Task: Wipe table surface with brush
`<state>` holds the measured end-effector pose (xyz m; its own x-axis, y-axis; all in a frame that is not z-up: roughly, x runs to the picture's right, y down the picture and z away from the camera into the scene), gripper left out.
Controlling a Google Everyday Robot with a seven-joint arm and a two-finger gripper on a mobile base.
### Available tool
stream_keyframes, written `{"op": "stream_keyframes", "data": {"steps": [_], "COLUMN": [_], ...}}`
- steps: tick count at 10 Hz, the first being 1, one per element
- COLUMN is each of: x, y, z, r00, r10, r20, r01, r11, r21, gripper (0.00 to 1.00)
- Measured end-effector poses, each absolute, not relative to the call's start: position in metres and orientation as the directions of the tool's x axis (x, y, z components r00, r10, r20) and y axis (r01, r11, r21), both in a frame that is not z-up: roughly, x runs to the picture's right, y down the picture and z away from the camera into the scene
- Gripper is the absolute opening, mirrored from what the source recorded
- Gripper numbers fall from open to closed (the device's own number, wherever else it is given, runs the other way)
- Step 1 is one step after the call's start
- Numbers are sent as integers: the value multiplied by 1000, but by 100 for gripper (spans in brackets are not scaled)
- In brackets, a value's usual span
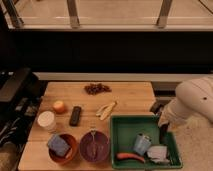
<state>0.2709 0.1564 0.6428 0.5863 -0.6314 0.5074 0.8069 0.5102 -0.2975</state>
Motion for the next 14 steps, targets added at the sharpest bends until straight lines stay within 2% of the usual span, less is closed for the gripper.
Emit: {"op": "stream_keyframes", "data": {"steps": [5,10,14], "x": [228,224,214], "y": [123,124,109], "z": [719,727,762], "r00": [406,389,336], "r10": [-655,-650,-806], "r20": [637,652,487], "r01": [911,919,942], "r11": [343,321,271], "r21": [-228,-228,-201], "gripper": [0,0,0]}}
